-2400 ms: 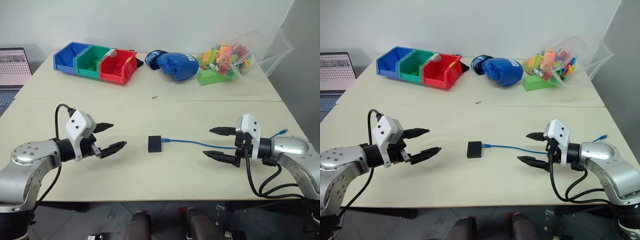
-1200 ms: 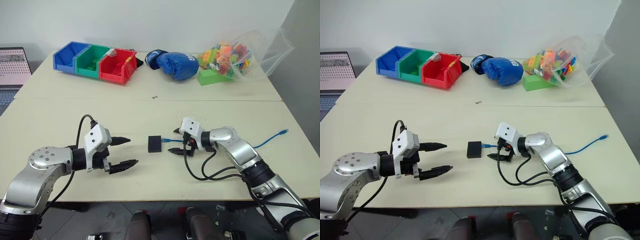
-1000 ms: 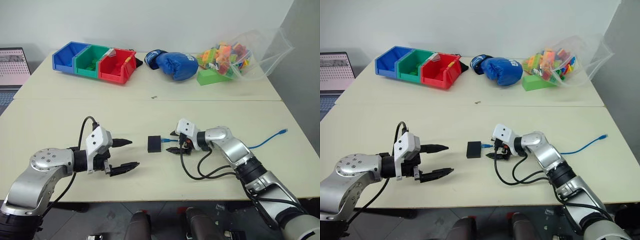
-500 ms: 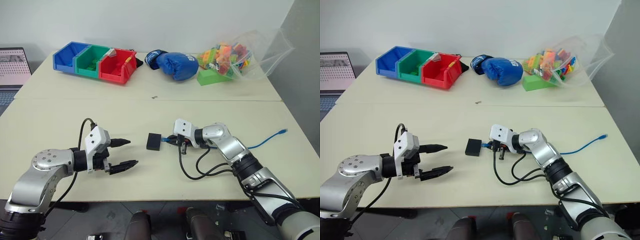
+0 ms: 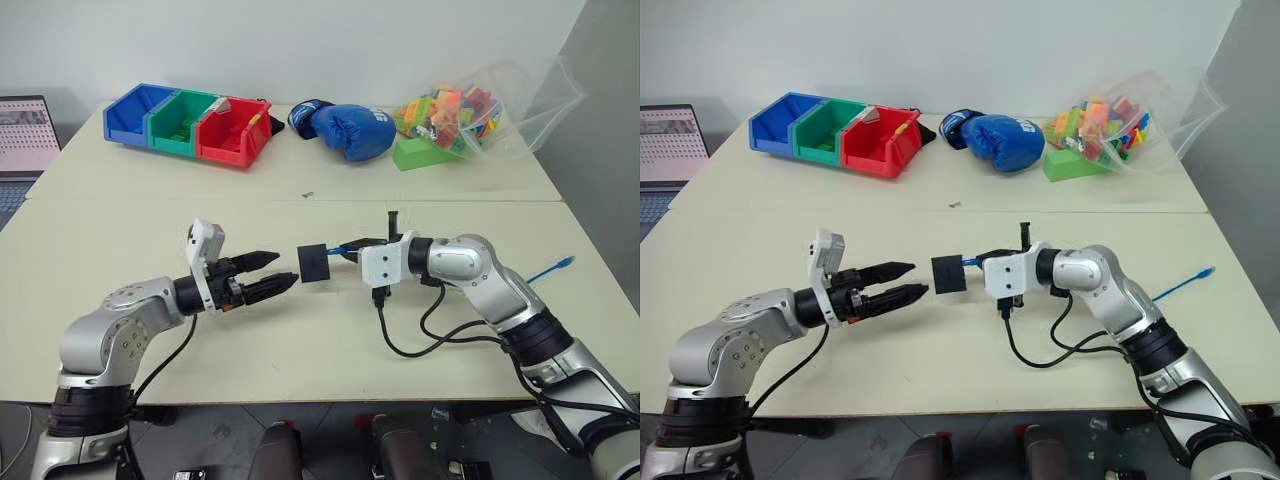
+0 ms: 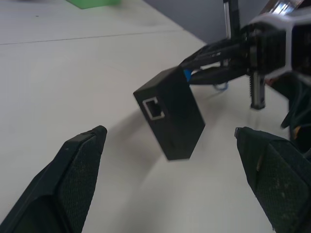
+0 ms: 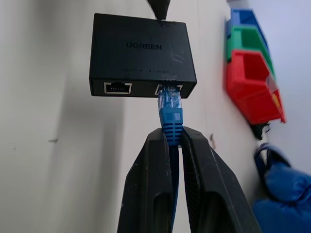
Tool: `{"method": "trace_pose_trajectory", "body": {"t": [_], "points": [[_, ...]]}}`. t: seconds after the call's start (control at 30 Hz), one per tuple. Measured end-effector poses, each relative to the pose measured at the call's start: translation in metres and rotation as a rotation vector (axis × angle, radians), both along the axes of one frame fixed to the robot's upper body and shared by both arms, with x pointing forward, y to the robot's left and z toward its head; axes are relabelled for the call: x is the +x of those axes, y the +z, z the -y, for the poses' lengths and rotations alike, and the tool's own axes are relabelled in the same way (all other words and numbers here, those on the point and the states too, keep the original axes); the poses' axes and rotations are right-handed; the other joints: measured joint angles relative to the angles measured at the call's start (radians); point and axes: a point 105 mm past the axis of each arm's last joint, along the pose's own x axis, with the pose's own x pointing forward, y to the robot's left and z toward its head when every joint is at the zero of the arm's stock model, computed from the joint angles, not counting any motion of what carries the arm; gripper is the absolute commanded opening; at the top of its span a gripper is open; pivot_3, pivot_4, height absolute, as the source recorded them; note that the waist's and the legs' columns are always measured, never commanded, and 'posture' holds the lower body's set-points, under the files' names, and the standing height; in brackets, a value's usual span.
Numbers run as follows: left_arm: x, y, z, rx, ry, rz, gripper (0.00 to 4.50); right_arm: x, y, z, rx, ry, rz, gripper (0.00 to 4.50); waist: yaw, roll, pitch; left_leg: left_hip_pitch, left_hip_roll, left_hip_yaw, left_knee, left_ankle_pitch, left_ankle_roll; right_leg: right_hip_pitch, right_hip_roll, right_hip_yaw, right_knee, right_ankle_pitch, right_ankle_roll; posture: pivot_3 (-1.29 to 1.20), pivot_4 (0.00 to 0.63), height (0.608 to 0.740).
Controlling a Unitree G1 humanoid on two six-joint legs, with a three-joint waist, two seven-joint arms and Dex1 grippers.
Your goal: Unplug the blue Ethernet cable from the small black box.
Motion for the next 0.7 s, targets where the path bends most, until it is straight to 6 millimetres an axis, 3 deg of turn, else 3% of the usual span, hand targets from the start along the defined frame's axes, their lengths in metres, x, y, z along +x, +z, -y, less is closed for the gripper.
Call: {"method": "trace_pose_trajectory", "body": {"t": [0.3, 0.4, 0.7], "points": [[0.003, -0.001, 0.006, -0.076, -0.018, -0.073, 4.50, -0.012, 0.018, -0.014, 0.068, 0.057, 0.069, 0.05, 0.003, 0.000, 0.000, 0.000, 0.000, 0.000, 0.000, 0.000, 0.000, 0.000, 0.000, 0.000, 0.000, 0.001, -0.001, 0.00, 0.150, 0.740], [0.002, 0.004, 0.006, -0.099, -0.027, -0.075, 4.14, -0.010, 0.021, -0.011, 0.081, 0.049, 0.073, 0.05, 0.003, 0.000, 0.000, 0.000, 0.000, 0.000, 0.000, 0.000, 0.000, 0.000, 0.000, 0.000, 0.000, 0.001, -0.001, 0.00, 0.150, 0.740], [-0.001, 0.011, 0.006, -0.170, -0.048, -0.097, 2.11, -0.011, 0.022, -0.011, 0.084, 0.059, 0.082, 0.05, 0.003, 0.000, 0.000, 0.000, 0.000, 0.000, 0.000, 0.000, 0.000, 0.000, 0.000, 0.000, 0.000, 0.001, -0.001, 0.00, 0.150, 0.740]]}}
